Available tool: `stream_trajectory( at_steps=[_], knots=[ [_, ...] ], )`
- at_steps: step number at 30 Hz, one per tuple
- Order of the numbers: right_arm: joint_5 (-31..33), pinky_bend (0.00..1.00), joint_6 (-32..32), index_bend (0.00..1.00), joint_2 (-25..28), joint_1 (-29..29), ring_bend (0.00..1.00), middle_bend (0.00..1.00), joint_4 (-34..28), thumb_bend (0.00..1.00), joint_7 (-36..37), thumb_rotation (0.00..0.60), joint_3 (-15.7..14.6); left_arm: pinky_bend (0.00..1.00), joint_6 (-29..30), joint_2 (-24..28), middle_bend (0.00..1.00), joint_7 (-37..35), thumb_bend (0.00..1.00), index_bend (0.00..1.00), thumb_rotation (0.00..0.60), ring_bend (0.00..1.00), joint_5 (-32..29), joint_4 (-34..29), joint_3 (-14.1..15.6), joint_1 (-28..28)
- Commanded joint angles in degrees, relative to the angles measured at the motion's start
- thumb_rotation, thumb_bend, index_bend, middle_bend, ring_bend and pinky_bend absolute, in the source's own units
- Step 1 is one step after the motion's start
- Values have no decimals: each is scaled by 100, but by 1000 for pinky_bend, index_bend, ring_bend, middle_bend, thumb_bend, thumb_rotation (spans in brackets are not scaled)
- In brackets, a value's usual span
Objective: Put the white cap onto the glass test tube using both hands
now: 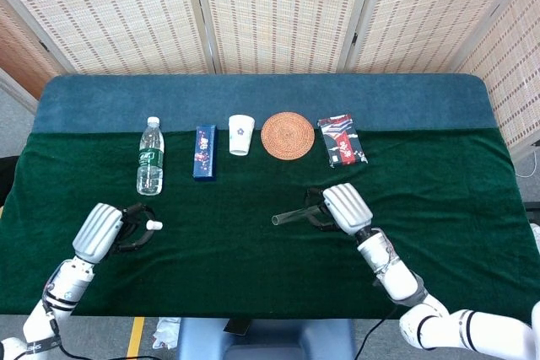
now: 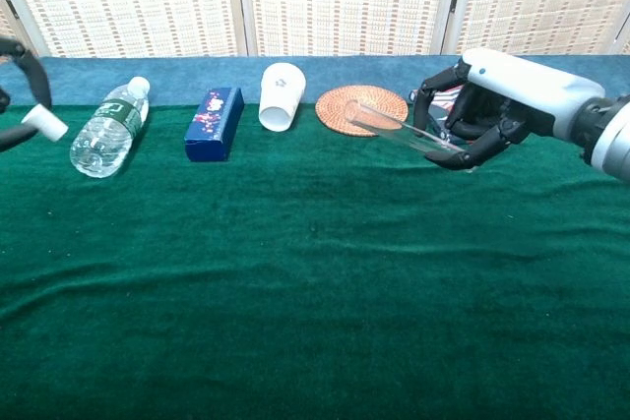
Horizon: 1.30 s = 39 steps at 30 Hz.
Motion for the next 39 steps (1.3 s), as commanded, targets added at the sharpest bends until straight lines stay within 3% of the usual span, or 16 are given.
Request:
stream_trajectory(
  at_steps=[1, 21, 39],
  knots=[
    [73, 1000, -4, 900, -171, -44, 1000, 994, -139, 639, 189, 600, 61, 850, 265, -216, 1000, 241, 466, 586, 600, 921, 212, -3, -111, -64],
    [844, 1000, -422, 906, -1195, 354, 1000, 994, -223, 647, -132, 600, 458, 850, 412, -826, 1000, 1404, 465, 597, 600, 920, 899, -179, -320, -611],
    [1022, 1000, -357, 913, -1491, 414, 1000, 994, -191, 647, -227, 600, 604, 850, 354, -1089, 1000, 2095, 466, 599, 600, 920, 1035, -233, -293, -831]
  ],
)
